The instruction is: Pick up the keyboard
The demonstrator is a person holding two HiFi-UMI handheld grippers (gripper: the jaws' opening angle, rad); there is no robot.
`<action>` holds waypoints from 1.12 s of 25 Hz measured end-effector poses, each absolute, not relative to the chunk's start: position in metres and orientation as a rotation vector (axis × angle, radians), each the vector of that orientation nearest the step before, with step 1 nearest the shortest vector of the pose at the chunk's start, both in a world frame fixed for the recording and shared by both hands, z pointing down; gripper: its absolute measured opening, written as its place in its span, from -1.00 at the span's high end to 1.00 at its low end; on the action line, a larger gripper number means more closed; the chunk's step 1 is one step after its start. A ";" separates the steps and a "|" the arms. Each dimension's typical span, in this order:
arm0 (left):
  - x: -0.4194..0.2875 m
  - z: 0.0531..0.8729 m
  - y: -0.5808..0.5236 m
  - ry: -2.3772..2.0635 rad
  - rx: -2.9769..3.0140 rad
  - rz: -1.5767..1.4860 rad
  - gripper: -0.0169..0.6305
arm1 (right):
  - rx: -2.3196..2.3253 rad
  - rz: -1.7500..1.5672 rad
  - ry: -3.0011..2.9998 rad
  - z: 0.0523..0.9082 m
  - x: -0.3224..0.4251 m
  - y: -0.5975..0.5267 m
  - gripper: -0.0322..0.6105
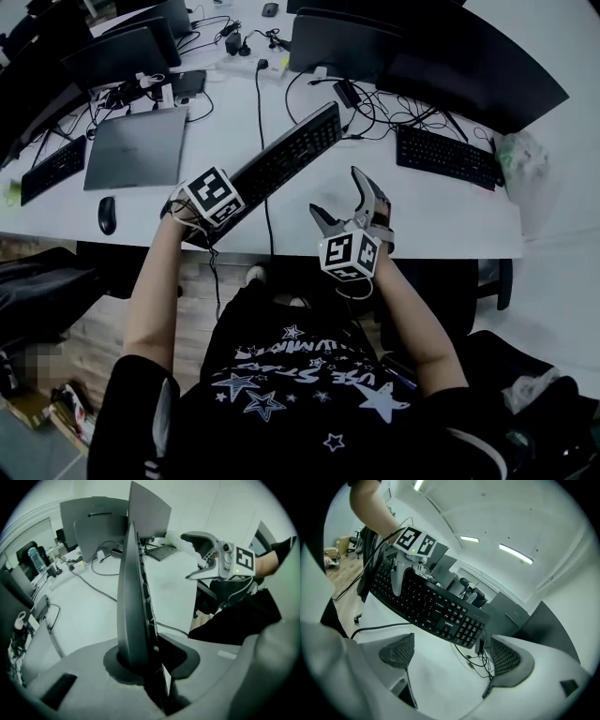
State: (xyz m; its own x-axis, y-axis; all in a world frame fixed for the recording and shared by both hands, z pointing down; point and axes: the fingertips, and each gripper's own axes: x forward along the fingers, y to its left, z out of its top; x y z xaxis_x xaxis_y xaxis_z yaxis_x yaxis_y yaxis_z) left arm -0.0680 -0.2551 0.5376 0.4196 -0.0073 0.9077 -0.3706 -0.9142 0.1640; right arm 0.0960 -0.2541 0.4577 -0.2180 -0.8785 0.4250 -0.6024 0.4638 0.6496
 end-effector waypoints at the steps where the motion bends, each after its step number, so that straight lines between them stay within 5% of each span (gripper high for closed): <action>1: -0.066 0.536 -0.252 -0.380 2.331 1.468 0.66 | 1.255 -0.440 -1.950 0.454 0.099 -0.252 -0.67; 22: -0.012 0.486 -0.159 -1.177 2.302 0.863 0.67 | 1.489 -0.213 -2.266 0.424 0.146 -0.192 0.87; 28: -0.013 0.490 -0.134 -1.210 2.283 0.790 0.67 | 1.519 -0.064 -2.301 0.433 0.155 -0.191 0.88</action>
